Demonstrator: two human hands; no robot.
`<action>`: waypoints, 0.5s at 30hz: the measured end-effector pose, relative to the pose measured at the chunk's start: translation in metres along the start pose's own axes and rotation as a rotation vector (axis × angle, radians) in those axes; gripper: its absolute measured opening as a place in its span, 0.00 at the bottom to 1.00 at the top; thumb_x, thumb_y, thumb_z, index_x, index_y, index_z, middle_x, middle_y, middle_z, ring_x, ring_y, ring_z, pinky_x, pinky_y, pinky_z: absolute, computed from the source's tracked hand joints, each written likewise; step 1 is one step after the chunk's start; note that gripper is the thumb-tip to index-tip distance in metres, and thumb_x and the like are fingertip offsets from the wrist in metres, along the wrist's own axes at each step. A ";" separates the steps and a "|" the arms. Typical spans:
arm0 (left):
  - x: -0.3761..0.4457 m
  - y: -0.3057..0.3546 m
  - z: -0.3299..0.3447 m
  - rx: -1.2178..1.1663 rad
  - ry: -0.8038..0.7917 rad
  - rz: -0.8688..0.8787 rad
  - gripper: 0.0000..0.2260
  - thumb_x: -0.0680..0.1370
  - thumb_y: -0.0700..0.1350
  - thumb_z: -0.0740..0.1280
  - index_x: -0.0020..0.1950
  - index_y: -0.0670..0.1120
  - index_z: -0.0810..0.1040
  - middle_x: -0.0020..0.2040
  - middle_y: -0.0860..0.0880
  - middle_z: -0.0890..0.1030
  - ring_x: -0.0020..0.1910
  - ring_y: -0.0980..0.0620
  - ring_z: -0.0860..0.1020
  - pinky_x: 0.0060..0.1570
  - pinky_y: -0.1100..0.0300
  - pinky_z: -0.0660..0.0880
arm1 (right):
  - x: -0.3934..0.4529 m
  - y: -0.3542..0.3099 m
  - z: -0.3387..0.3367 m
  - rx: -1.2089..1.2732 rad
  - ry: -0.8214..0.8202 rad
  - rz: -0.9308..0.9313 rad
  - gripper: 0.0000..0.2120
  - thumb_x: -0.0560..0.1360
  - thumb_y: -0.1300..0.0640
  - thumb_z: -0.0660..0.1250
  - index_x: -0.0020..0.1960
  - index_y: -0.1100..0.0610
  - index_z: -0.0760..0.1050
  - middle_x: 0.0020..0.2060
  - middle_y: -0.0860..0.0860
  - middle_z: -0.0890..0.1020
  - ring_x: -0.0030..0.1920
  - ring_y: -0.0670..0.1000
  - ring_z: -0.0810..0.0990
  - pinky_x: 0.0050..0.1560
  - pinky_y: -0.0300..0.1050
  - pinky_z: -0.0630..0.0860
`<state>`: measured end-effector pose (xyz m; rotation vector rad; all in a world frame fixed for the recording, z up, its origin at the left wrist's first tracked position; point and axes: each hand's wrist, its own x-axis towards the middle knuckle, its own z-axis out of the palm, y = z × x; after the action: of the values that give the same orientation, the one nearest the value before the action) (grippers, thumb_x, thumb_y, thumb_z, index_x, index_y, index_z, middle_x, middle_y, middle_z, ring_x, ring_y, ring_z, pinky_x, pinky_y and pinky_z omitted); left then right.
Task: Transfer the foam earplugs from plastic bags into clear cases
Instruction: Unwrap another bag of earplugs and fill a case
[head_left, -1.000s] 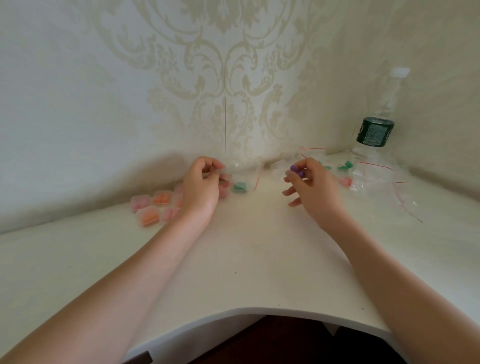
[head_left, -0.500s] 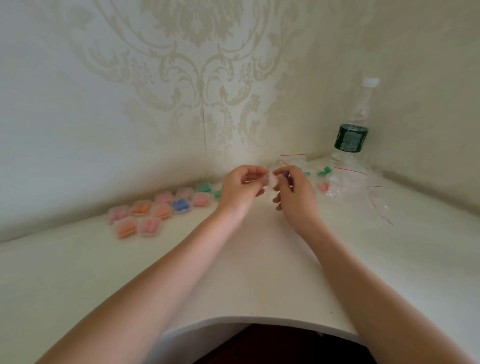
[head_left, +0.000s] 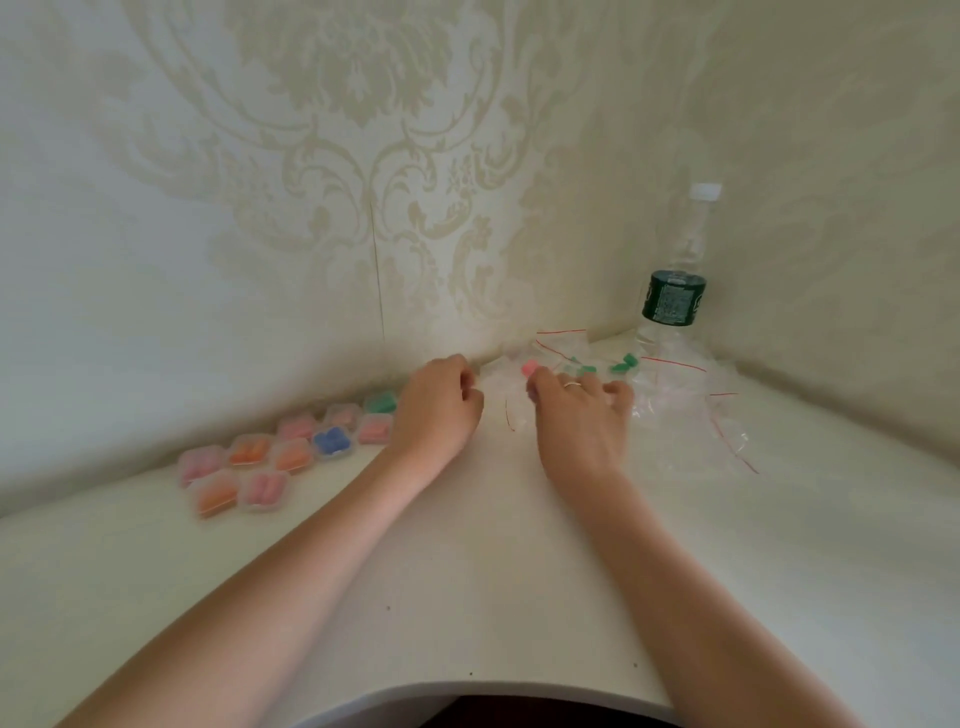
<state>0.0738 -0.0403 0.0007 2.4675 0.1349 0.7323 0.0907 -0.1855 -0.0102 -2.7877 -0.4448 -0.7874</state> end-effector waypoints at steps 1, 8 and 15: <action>0.006 -0.005 0.005 0.072 -0.084 0.072 0.12 0.75 0.40 0.62 0.57 0.42 0.77 0.55 0.43 0.79 0.55 0.43 0.76 0.50 0.55 0.70 | 0.002 0.001 -0.001 -0.006 0.062 0.051 0.13 0.78 0.62 0.56 0.58 0.49 0.69 0.53 0.47 0.80 0.58 0.53 0.70 0.59 0.50 0.49; 0.028 -0.006 0.031 0.306 -0.377 0.175 0.27 0.80 0.40 0.54 0.78 0.48 0.50 0.79 0.49 0.52 0.76 0.47 0.52 0.73 0.50 0.53 | 0.002 -0.005 0.007 0.108 0.248 -0.060 0.08 0.72 0.65 0.67 0.49 0.55 0.76 0.41 0.51 0.84 0.56 0.57 0.77 0.65 0.51 0.51; 0.041 -0.005 0.038 0.293 -0.385 0.153 0.20 0.77 0.47 0.60 0.69 0.51 0.68 0.70 0.48 0.65 0.69 0.43 0.61 0.67 0.47 0.63 | 0.001 -0.004 0.004 0.222 0.033 -0.119 0.08 0.79 0.62 0.57 0.55 0.57 0.74 0.51 0.55 0.81 0.57 0.59 0.73 0.55 0.48 0.61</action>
<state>0.1293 -0.0444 -0.0093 2.8737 -0.0994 0.2994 0.0922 -0.1800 -0.0120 -2.5586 -0.6547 -0.7568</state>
